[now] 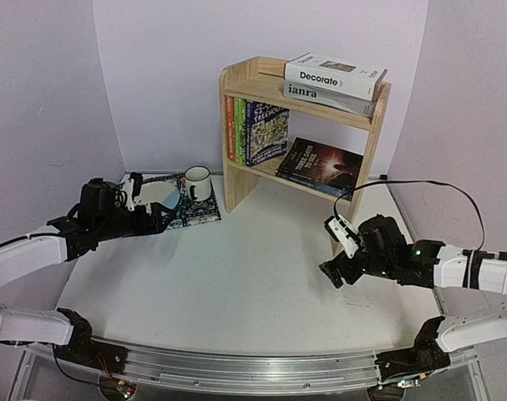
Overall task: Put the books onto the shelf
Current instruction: Reset both arms
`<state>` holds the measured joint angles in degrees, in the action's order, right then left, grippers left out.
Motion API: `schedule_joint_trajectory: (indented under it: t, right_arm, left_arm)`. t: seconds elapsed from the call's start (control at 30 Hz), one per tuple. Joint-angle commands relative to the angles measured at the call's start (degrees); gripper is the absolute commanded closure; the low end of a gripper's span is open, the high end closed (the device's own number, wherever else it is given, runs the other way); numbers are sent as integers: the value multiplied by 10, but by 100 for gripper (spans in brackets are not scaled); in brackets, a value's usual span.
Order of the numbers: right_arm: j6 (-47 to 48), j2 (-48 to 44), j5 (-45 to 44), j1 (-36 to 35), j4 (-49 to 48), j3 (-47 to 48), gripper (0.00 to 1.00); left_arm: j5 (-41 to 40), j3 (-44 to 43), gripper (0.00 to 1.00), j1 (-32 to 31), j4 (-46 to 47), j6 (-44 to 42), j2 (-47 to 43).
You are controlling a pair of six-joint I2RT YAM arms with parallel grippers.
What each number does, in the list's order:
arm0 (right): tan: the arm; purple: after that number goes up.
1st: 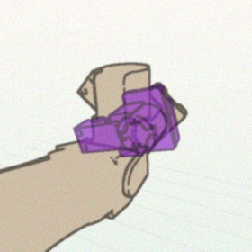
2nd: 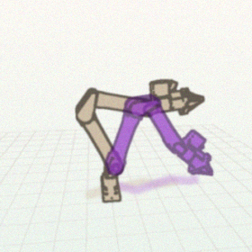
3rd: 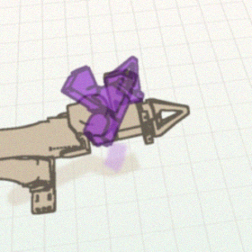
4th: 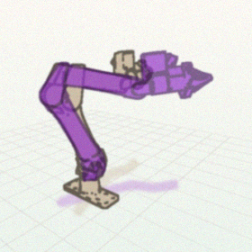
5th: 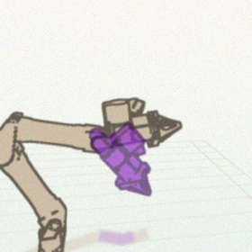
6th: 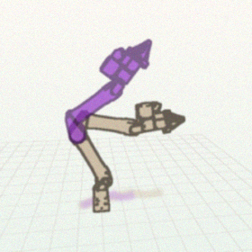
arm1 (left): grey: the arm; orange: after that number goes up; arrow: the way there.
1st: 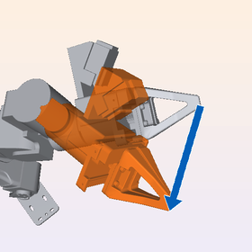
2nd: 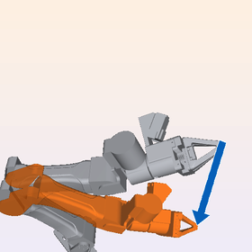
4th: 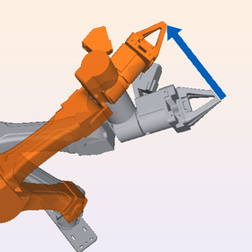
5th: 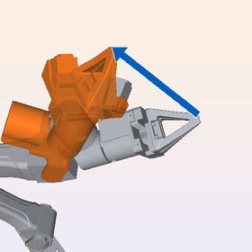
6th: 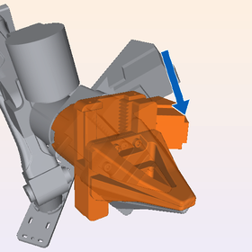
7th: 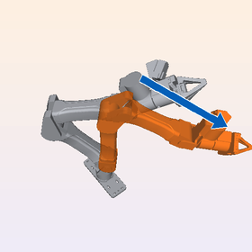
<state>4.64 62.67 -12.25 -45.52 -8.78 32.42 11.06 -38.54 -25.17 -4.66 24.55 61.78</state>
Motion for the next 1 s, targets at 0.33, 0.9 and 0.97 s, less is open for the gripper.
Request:
schedule_joint_trajectory:
  t: [0.33, 0.9, 0.97]
  right_arm:
    - [-112, -89, -167, 103, -177, -148, 2]
    - [-134, 43, -30, 385, -362, -193, 2]
    - [-143, 73, -48, 396, -411, -207, 2]
  left_arm:
    - [-197, 117, 0, 2, 150, -134, -48]
    - [-324, 244, 0, 121, 435, -208, 0]
    - [-320, 256, 0, 127, 494, -228, 33]
